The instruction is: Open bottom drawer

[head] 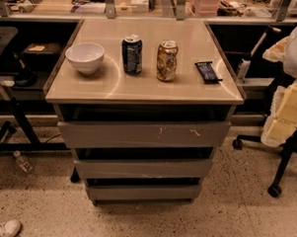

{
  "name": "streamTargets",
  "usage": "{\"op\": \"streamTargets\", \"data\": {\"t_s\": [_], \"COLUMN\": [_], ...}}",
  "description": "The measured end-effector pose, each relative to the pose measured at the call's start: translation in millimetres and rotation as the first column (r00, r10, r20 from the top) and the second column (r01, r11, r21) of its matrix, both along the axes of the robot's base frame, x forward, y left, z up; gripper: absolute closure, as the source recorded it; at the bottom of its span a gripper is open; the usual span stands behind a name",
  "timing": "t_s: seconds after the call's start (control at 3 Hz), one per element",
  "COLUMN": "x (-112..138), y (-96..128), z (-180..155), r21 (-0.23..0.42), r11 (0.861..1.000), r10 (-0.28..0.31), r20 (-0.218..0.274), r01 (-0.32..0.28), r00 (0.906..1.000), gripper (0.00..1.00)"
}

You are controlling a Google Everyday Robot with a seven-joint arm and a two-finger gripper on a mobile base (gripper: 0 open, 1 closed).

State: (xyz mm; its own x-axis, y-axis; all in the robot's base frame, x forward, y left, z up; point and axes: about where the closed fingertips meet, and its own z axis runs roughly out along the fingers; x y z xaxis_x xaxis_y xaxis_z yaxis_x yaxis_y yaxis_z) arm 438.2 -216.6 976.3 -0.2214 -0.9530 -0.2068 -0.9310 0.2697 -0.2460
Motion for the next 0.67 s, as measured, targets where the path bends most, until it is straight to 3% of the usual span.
{"op": "streamTargets", "data": {"t_s": [0.67], "x": [-3], "y": [7], "z": [-20], "r21": [0.009], "r11": [1.0], "r10": [0.016], "r20": [-0.008], "r01": [-0.015], "r00": [0.9998], "gripper": [0.0]}}
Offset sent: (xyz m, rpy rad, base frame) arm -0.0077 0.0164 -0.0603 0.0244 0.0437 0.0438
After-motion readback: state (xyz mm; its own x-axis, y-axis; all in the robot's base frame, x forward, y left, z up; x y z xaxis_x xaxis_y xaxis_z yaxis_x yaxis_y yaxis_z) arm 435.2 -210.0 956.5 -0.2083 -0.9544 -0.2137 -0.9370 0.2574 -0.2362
